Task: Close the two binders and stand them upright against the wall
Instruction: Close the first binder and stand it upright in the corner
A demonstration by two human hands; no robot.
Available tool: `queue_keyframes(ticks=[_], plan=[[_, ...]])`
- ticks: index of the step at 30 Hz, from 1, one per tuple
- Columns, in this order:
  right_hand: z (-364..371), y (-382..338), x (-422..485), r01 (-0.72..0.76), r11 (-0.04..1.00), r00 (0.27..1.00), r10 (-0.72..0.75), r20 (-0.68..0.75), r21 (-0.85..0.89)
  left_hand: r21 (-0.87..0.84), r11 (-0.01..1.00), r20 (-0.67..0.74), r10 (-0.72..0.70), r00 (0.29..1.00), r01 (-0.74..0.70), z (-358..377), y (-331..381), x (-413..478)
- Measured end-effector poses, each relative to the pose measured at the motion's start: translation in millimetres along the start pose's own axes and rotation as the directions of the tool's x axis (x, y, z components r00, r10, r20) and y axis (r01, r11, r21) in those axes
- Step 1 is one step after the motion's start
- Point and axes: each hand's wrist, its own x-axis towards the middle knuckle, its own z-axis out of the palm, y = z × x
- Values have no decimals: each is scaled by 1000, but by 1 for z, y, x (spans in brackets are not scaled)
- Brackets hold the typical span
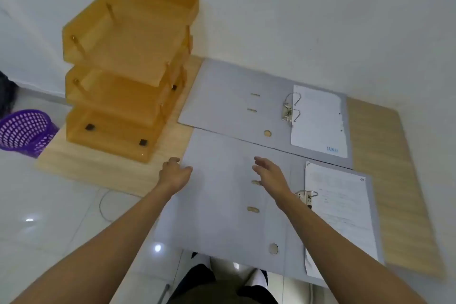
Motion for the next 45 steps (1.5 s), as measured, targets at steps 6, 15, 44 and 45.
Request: queue_keyframes(ticks=[6,15,44,45], plan=[[28,24,-8,-73,982,991,91,98,-172,23,999,-88,33,996,-32,9,-30,-1],[34,22,-17,-125,988,983,136,124,-94,-82,997,-126,-13,992,3,9,-37,-7],[-168,0,-120,294,892,956,-280,-90,344,-67,826,361,543,758,-560,229,138,-154],[-176,5,-120,284,897,959,-270,-87,338,31,816,371,527,765,-577,236,130,-150]])
